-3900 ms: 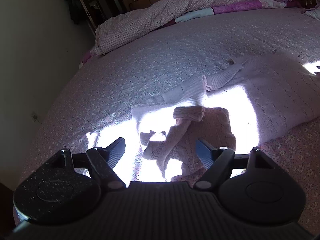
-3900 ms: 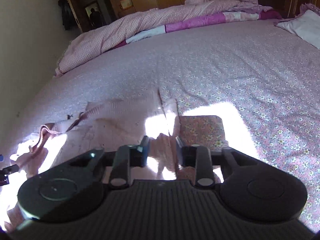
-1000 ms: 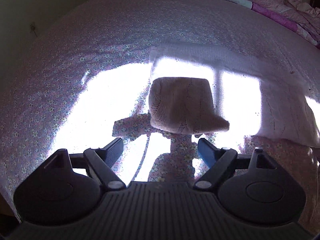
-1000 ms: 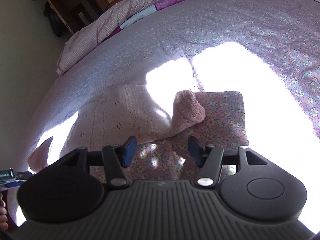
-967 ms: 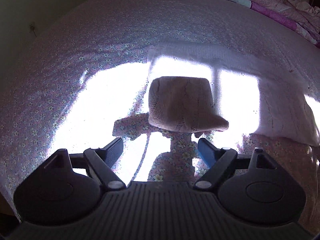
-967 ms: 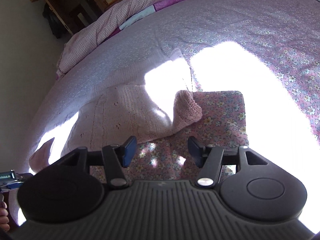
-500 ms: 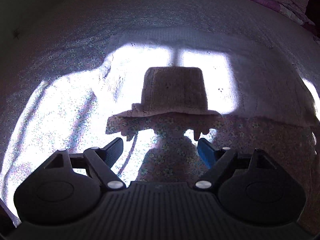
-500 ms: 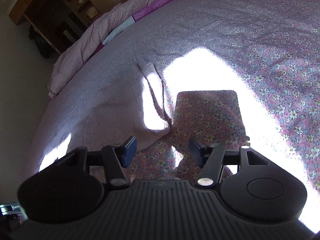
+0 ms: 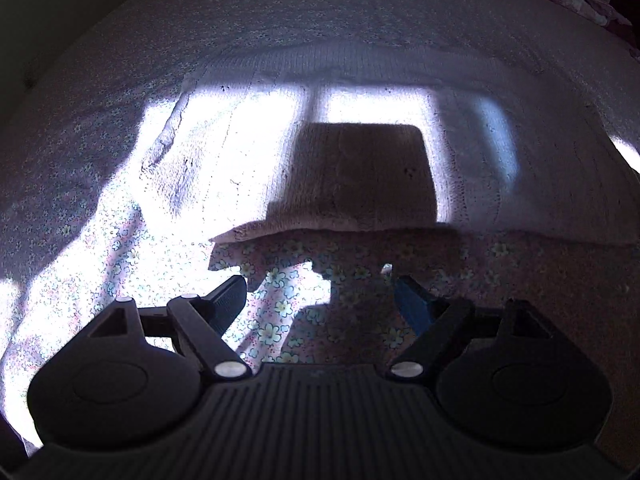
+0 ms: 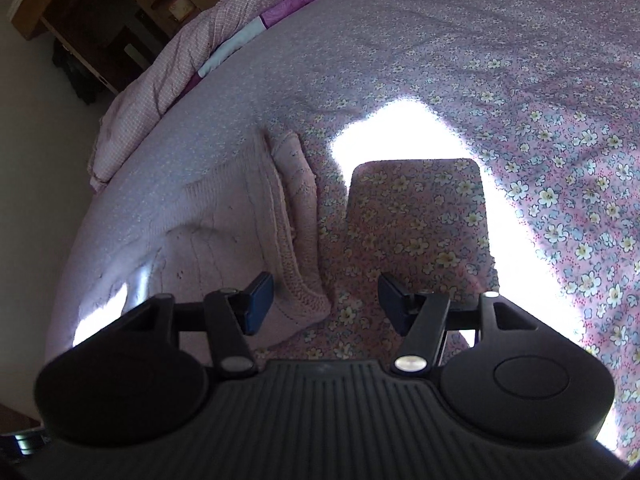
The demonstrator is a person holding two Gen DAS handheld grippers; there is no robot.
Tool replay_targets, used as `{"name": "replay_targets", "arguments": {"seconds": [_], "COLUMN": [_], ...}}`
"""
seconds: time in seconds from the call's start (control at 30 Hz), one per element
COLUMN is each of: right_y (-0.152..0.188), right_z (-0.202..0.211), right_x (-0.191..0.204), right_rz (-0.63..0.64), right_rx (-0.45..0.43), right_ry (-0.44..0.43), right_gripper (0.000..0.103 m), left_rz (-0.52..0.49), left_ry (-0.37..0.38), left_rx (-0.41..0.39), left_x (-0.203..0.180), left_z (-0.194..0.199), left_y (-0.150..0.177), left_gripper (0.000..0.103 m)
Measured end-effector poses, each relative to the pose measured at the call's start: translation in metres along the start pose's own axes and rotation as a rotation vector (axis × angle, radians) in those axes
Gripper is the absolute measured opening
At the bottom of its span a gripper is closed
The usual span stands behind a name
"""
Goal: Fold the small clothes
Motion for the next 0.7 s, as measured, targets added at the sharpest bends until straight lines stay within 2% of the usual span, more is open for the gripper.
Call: {"name": "replay_targets", "arguments": {"seconds": [0.13,0.53,0.7], "right_y": [-0.001,-0.003,-0.005], "right_z": [-0.004,-0.020,-0.034], "right_x": [-0.006,-0.001,0.006], "right_rz": [-0.067,-0.026,-0.050], "right_rx": [0.026,0.073,0.102], "right_ry": [-0.078,-0.096,-0.171], "right_gripper": [0.061,0.061,0.061], "left_rz": [0.004,-0.013,-0.013], "left_ry": [0.002,-0.006,-0.004], "left_rx": [0.026,0.044,0.047], "left_x": [0.000,-0.003,-0.002], "left_z": [-0.009,-0.016,-0.018], "left_y": [0.000,0.002,0.002], "left_gripper": [0.086,0.086,0.086]}}
Point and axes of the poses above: each gripper's, at about its wrist camera, not at the fingertips, and z roughly against the way its jaws point, x to its left, y to its underside, the point moved 5 cm from there along -z, roughly the way its jaws point, and after that the axes turned 3 degrees about -y, right-handed, at the moved point
